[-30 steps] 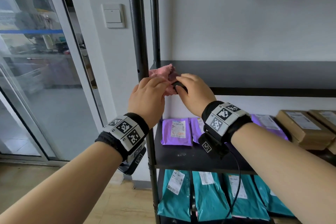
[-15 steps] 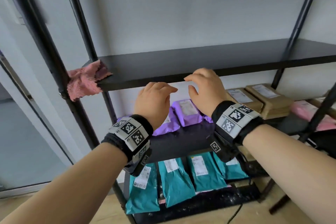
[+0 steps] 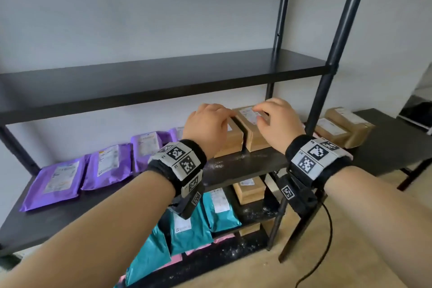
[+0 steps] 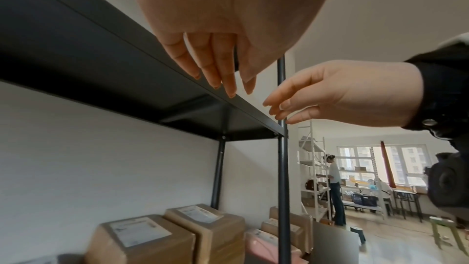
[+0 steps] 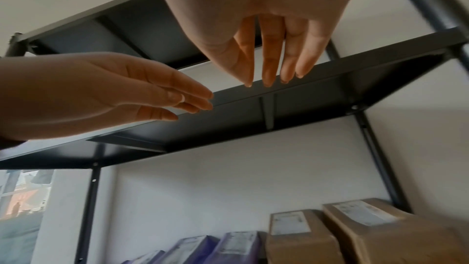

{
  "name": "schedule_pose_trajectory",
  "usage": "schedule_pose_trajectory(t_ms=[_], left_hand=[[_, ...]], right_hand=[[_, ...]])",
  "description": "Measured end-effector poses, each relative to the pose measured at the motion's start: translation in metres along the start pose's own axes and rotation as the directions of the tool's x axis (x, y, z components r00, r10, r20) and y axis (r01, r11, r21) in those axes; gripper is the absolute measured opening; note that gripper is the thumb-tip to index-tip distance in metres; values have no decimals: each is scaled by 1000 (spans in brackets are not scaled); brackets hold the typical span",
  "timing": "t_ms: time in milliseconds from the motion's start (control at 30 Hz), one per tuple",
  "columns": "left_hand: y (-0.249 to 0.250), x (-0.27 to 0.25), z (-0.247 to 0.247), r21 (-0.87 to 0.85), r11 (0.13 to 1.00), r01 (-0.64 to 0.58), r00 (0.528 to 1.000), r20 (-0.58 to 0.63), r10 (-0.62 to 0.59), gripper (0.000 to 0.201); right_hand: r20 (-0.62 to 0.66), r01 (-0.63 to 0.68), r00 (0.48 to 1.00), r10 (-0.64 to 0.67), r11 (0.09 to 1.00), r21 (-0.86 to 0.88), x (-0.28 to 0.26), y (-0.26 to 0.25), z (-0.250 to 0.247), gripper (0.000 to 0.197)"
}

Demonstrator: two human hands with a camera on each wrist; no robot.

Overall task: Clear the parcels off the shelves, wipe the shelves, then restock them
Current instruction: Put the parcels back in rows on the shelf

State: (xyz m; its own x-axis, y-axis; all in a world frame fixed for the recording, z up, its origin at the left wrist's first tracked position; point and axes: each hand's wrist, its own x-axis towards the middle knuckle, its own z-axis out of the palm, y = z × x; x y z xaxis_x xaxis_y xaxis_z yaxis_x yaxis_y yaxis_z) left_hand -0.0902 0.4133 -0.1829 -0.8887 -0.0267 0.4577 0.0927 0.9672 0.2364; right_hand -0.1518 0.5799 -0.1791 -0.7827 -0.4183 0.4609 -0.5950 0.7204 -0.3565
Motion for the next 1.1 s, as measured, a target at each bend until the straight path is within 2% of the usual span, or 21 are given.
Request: schedule_pose_trajectory(t_ms=[233, 467, 700, 800, 867, 1100], left_hand=[[53, 50, 72, -54, 997, -60, 989, 130, 66, 38], [94, 118, 150, -168, 973, -157, 958, 213, 191, 40], [156, 171, 202, -250, 942, -226, 914, 279, 293, 40], [185, 188, 230, -260, 943, -207, 903, 320, 286, 39], [206, 202, 252, -261, 947, -186, 901, 340, 270, 41], [276, 246, 309, -197, 980, -12, 932, 352, 82, 41]], right_hand=[[24, -134, 991, 135, 990, -43, -5, 101, -8, 29], [0, -249, 968, 250, 965, -79, 21, 197, -11, 25], [27, -390, 915, 403, 898, -205, 41, 281, -30, 27], [66, -424, 894, 442, 885, -192, 46, 330, -32, 31], [74, -413, 899, 432, 892, -185, 50, 363, -37, 31], [148, -346, 917, 370, 924, -165, 68, 473, -66, 32]])
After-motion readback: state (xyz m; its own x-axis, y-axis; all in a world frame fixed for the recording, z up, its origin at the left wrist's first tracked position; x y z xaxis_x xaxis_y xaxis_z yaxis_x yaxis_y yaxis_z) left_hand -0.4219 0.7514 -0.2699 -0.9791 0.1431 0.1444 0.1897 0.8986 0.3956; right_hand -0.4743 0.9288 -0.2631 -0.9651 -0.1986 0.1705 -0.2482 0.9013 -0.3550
